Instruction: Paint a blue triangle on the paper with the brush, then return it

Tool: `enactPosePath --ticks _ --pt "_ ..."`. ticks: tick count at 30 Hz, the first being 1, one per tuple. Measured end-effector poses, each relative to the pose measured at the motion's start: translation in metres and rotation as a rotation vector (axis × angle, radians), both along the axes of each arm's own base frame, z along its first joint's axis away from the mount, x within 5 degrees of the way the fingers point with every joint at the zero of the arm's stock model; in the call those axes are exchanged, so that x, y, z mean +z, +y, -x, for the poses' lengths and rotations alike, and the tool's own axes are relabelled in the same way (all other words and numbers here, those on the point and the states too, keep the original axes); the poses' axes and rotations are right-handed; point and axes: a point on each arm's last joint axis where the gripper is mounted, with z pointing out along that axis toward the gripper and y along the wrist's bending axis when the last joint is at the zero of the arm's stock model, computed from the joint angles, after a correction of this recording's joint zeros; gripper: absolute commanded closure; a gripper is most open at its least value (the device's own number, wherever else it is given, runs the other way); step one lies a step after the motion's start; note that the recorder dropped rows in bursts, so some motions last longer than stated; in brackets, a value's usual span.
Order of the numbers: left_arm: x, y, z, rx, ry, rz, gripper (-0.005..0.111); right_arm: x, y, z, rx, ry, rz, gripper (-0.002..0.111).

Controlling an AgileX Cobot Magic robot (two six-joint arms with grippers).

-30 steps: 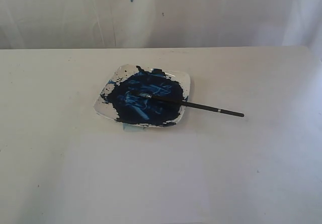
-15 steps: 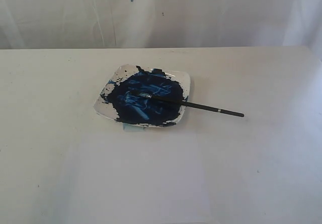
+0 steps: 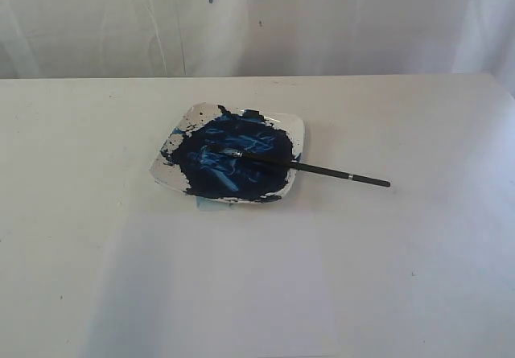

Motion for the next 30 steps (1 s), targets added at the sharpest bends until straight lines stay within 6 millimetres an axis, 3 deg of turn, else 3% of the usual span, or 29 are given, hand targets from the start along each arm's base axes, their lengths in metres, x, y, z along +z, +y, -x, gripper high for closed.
enactPosePath --ticks 4,13,18,21,23,27,30 --pt "-0.003 -0.002 -0.045 -0.009 0.148 -0.007 0.107 0.002 0.000 0.001 0.024 -0.010 -0.068 0.108" --pt "0.028 -0.006 -0.092 -0.044 0.124 -0.070 0.107 0.001 0.000 0.000 0.049 0.011 -0.156 0.108" --pt "0.032 -0.020 -0.117 -0.217 0.084 0.014 0.107 -0.002 -0.001 -0.001 0.048 0.058 -0.198 0.108" --pt "0.018 -0.030 -0.133 -0.384 0.180 0.079 0.107 -0.004 -0.001 -0.001 0.047 0.080 -0.216 0.108" --pt "-0.001 -0.028 -0.145 -0.447 0.308 0.148 0.107 -0.004 -0.001 -0.001 0.048 0.085 -0.224 0.108" --pt "-0.040 -0.004 -0.159 -0.467 0.506 0.336 0.107 -0.006 -0.001 -0.002 0.048 0.101 -0.240 0.108" --pt "-0.062 0.012 -0.159 -0.579 0.586 0.413 0.107 -0.006 -0.001 -0.002 0.047 0.105 -0.244 0.108"
